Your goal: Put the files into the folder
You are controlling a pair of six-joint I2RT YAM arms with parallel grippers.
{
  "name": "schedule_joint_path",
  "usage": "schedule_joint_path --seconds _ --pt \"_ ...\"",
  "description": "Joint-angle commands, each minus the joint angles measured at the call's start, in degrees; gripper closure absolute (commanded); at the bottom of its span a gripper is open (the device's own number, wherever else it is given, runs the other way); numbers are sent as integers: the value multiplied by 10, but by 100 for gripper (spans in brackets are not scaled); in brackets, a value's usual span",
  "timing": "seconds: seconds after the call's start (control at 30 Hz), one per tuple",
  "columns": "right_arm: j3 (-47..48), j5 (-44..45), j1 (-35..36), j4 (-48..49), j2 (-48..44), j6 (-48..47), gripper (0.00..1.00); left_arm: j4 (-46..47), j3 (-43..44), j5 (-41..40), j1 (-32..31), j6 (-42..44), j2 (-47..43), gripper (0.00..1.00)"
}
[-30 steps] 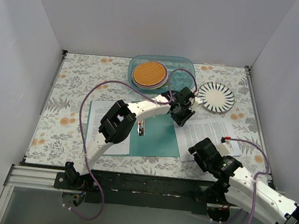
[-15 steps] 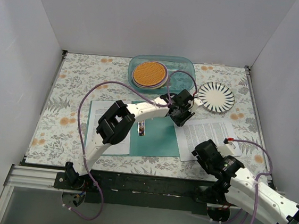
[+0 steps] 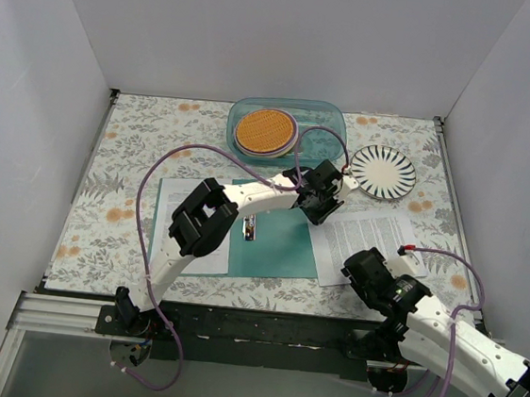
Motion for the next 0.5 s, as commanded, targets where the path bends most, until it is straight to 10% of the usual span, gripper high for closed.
schedule_joint_path --seconds 0.0,0.47 --pt "-28 8 -3 20 8 22 24 -57 -35 -21 -1 11 -10 82" --pt "-38 14 -6 66 12 16 50 -58 -40 -23 -1 12 -14 84"
